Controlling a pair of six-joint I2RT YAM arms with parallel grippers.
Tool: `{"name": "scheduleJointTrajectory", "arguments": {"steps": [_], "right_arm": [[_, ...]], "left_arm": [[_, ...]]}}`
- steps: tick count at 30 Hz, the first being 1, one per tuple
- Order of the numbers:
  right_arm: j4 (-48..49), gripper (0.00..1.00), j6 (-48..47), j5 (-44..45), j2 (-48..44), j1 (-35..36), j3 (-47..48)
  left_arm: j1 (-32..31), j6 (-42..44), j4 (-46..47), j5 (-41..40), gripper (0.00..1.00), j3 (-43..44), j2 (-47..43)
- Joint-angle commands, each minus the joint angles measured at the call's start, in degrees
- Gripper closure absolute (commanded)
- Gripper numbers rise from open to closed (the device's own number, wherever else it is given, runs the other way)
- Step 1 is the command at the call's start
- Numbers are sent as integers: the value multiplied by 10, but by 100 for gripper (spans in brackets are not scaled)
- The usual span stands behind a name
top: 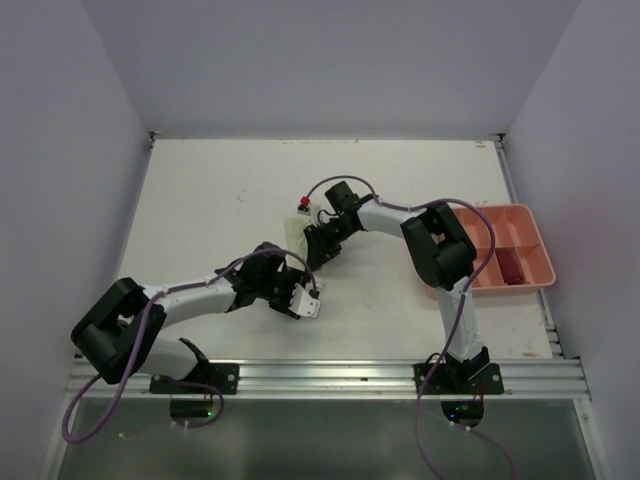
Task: Roll the underwear
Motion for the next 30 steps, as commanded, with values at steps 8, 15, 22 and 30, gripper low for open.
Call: {"name": "scheduleJointTrajectory", "arguments": {"steps": [8, 15, 22, 30], "right_arm": [[-11, 73, -10, 4, 25, 6, -20], [-9, 73, -2, -5, 22, 5, -24], [5, 62, 24, -23, -14, -14, -17], [-30, 41, -40, 12, -105, -102, 28]], "left_arm": [[-2, 55, 39, -17, 52, 13, 50], [-1, 58, -50, -11, 77, 37, 57], [1, 22, -151, 26, 100, 74, 65], [66, 10, -334, 155, 100, 231, 186]]}}
